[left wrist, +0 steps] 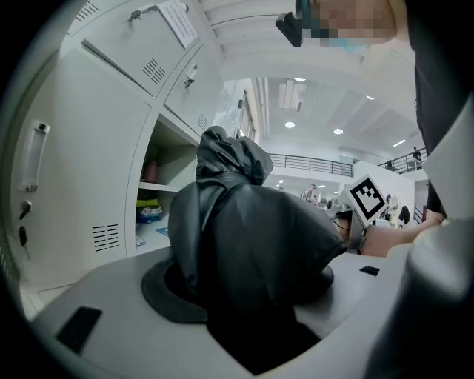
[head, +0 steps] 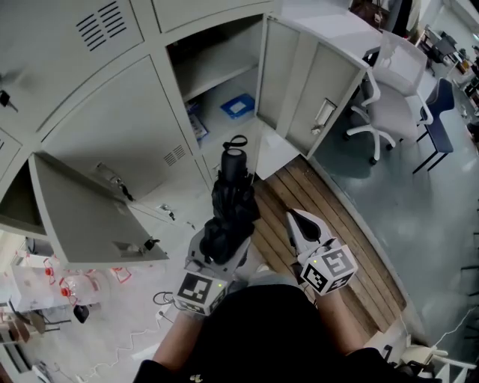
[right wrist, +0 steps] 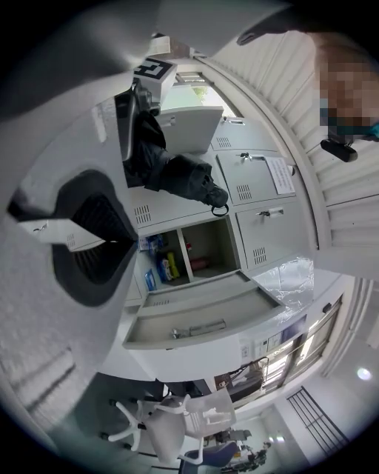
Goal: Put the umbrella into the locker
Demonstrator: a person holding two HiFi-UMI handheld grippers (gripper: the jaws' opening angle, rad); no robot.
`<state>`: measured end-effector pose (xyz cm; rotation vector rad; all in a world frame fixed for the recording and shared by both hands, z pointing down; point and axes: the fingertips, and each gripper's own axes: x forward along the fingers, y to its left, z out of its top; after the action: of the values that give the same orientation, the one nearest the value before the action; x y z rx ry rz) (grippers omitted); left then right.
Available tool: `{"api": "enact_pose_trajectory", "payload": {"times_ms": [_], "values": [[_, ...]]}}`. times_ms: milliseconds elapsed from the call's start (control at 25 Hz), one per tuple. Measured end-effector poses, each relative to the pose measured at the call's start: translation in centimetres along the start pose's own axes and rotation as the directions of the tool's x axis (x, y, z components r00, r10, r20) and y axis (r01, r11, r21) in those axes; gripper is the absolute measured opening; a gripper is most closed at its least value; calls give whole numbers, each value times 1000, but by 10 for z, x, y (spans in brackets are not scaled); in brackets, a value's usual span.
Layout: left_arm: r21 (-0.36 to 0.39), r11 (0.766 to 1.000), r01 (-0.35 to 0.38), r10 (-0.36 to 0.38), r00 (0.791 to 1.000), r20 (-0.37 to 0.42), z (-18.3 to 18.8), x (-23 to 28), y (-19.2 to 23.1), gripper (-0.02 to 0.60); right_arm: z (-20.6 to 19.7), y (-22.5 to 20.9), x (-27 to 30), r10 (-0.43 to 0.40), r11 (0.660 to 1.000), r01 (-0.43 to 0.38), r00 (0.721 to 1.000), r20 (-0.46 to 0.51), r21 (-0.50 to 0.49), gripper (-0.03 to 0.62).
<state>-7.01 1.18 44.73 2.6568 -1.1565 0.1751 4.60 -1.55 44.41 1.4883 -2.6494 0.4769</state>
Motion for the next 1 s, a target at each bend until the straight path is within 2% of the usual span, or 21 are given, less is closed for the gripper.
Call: {"api": "enact_pose_trajectory", "payload": {"times_ms": [80,200,360,600,800,1000], "values": [[19,1000,-7,6,1000,18,1,15,3,268,4,-13,-4,2,1000,-2,1000,0,0,-3],[-5,1000,-17,17,999,30,7,37,5,268,7,-30,-9,9,1000,-9,1000,0,-5,-3],[7,999,-37,37,999,37,17,64,6,268,15,-47,-13,27,1000,-27,1000,9,-11,-3],[-61,998,7,-1,995,96,53,106,16,268,28,-61,-16,51,998,-51,999,17,-41,-3],[-194,979,57,-20,982,186,90,137,41,268,36,-68,-10,53,998,-52,998,21,-26,-3],[-354,927,122,-25,963,267,115,172,74,268,47,-79,9,24,999,-23,999,29,-37,-3]]}}
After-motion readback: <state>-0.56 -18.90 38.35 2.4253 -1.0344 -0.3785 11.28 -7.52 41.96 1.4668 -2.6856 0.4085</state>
